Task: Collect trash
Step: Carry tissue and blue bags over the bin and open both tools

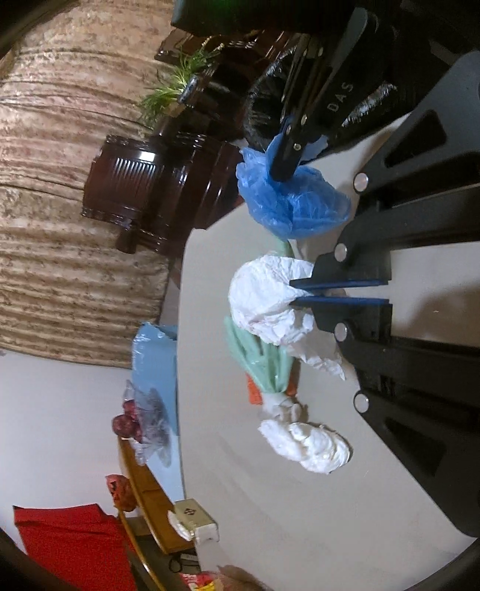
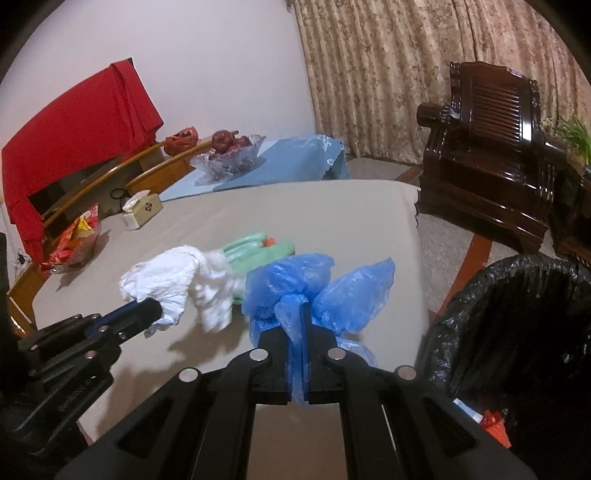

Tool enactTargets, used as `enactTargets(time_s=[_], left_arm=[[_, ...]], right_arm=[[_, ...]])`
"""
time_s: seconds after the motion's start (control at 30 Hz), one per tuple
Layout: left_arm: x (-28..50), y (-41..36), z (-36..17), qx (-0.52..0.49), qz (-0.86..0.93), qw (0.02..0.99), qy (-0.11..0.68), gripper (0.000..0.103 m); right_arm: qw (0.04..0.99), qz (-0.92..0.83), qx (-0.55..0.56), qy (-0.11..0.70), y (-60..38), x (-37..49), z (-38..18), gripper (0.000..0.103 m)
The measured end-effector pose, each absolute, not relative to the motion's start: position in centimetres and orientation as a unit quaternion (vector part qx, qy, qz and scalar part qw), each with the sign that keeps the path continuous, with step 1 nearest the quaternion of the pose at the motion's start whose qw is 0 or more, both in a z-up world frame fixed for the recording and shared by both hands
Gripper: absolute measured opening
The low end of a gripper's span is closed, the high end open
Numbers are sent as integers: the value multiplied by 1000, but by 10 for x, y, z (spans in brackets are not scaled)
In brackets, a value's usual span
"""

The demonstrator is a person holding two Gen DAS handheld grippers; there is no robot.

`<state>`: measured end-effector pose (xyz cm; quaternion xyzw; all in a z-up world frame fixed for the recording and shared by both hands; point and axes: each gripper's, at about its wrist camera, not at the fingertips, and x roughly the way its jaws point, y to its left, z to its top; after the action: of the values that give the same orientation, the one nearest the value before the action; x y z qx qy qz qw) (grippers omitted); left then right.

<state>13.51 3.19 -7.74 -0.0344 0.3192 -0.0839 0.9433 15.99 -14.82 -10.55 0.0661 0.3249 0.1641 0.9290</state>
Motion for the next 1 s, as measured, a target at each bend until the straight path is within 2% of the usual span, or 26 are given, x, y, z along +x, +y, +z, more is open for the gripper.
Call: enactTargets(time_s=[0.53,1.0], left_arm=[[128,0,-41,-30,-122,950,284,3],[134,-81,-24,-10,-209,941,264,3]], right_arm=[[948,137,69,281,-185,136,-59,3],[958,66,82,265,-258,118,-48,3]])
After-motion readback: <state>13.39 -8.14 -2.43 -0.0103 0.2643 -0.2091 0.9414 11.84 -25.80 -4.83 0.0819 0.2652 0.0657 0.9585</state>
